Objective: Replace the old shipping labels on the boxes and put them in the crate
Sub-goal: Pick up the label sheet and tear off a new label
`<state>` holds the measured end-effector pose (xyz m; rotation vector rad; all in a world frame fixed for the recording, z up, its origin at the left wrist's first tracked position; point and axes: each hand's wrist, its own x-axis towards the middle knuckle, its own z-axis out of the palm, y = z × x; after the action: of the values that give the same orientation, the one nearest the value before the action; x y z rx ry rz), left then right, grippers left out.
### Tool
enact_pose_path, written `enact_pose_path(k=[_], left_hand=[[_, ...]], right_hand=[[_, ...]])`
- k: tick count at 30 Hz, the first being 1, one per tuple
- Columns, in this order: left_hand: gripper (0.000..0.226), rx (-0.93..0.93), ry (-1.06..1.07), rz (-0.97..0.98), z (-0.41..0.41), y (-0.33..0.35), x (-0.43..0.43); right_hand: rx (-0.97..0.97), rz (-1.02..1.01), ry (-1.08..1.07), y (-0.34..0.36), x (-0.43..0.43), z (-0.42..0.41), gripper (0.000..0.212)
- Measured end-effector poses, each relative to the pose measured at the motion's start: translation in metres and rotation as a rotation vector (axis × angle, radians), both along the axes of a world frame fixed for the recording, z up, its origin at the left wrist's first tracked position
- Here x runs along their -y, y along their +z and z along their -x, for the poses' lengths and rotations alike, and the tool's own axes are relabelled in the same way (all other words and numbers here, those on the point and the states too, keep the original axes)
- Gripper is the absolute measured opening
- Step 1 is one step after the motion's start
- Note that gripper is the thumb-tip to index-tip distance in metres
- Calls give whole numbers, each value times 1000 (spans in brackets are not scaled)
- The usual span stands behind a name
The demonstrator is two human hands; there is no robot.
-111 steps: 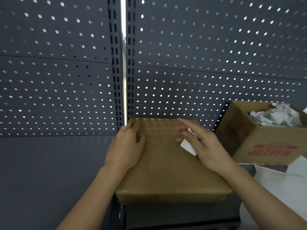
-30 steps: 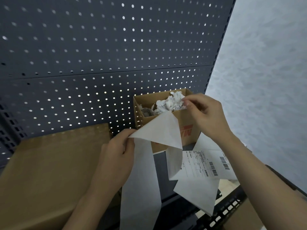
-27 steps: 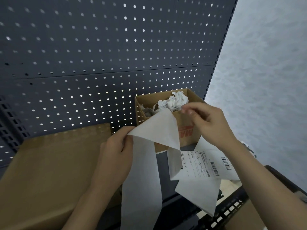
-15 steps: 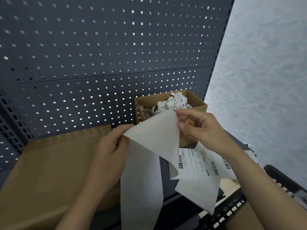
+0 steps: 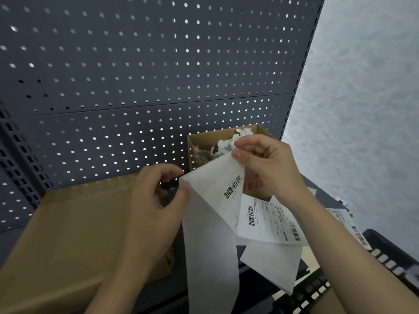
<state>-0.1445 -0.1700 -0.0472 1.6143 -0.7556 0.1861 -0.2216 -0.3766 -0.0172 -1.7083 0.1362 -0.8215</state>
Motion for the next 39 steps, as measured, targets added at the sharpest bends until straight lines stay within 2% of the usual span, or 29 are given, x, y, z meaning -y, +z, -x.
enact_pose_path(k=[3,8,14,18,23,29,35,39], left_hand=[[18,91,-6,-68,1,8,1],[23,-11,-87,-181,-7,18,11],[25,-107,-265,-201,-18,30,26],[13,-141,-346,-195,-23,35,31],[4,-237,-359,-171,-26,30,31],[10,-345,-311,-200,-25,21,28],[18,-354,-330,-276,-21,21,27],[24,-394,-348,-312,-21,22,28]], right_hand=[[-16,20,18,2,-3,-2,19],[-82,47,89,2,-10,-2,26],[-94,129,163,3,-16,-3,24],[-99,153,182,3,-18,-3,25],[-119,157,145,0,-15,1,25],[-126,239,-91,-9,-13,12,11],[-316,319,-51,-15,-23,19,5],[-328,303,-26,-15,-29,20,5]])
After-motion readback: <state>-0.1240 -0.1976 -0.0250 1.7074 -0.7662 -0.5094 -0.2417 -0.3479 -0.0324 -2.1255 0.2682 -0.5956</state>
